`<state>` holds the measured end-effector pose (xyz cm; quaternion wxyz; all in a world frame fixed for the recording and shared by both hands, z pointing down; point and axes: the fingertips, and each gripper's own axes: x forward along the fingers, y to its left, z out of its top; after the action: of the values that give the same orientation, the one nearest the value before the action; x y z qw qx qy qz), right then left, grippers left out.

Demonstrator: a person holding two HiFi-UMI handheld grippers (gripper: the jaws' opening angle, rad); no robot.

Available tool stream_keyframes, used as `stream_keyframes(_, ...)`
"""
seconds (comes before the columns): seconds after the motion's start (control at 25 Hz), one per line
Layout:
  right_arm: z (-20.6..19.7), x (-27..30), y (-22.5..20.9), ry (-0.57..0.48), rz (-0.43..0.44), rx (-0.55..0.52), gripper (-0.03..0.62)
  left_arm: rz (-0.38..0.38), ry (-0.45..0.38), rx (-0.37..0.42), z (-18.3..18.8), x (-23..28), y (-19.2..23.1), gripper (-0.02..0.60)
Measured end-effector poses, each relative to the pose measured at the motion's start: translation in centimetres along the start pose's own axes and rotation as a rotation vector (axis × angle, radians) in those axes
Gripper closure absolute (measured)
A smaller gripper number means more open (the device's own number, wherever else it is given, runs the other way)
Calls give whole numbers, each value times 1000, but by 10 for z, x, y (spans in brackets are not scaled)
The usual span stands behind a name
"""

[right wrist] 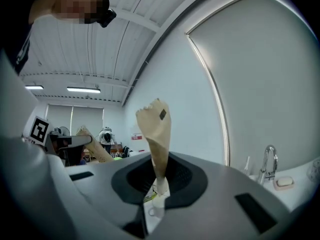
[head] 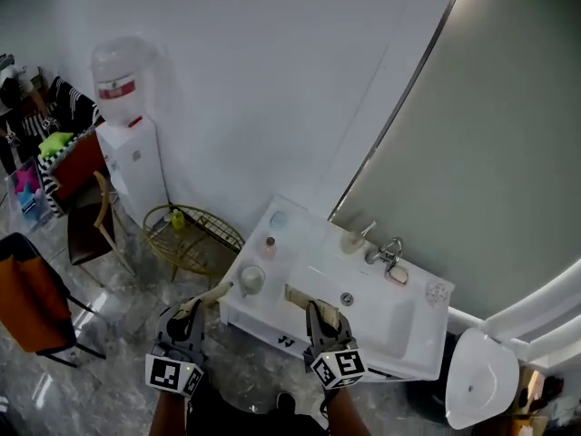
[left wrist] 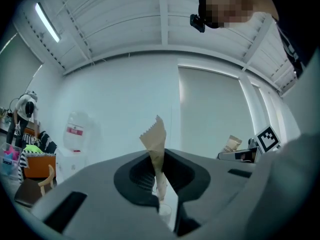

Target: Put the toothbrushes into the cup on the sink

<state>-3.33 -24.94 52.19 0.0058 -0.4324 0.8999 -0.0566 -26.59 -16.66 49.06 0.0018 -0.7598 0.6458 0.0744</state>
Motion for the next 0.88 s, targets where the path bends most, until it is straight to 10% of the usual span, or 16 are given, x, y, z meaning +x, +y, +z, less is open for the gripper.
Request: stream_keyframes(0.88, 2, 48, 40, 6, -230, -20, 546, -333, 81, -39, -15, 77, 45, 537)
